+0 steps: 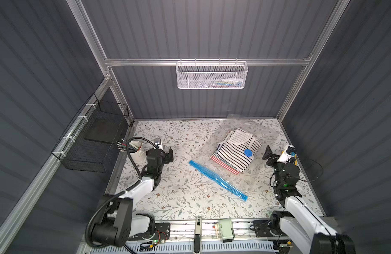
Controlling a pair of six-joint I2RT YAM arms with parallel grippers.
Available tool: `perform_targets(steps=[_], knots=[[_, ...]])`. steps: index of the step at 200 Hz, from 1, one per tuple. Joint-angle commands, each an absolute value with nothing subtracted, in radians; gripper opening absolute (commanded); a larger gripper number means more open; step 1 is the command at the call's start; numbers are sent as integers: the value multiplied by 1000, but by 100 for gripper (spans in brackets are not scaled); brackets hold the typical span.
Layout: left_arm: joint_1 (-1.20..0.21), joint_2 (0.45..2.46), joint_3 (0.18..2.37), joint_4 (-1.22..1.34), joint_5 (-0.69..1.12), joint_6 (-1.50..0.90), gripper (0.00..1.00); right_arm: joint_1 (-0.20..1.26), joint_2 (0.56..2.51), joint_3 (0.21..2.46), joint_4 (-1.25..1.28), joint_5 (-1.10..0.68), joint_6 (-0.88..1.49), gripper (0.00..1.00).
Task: Take the tank top out of the vacuum bag
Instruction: Open the vacuum bag at the center of the board.
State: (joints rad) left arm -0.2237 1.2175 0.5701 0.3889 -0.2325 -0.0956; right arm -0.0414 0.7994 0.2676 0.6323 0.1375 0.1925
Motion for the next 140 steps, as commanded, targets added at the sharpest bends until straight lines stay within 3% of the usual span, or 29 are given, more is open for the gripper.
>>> perform_targets(steps=[1,35,78,92,105,123,140], knots=[[-240,1076,686,-114,-34,-342,94,-29,706,363,186,40,293,99],[-284,1040,743,-307,439,-539,84,146,774,571,-223,3,261,99],[-366,890,679,-497,529,-582,79,527,746,590,-419,209,329,97],[-368,909,619,-450,668,-651,77,596,747,600,-437,212,366,93],[-396,938,504,-252,781,-806,72,667,766,626,-471,234,395,91],[-457,930,427,-39,738,-954,72,752,804,645,-495,284,411,90],[-502,985,453,-24,674,-969,72,808,845,649,-493,306,416,90]])
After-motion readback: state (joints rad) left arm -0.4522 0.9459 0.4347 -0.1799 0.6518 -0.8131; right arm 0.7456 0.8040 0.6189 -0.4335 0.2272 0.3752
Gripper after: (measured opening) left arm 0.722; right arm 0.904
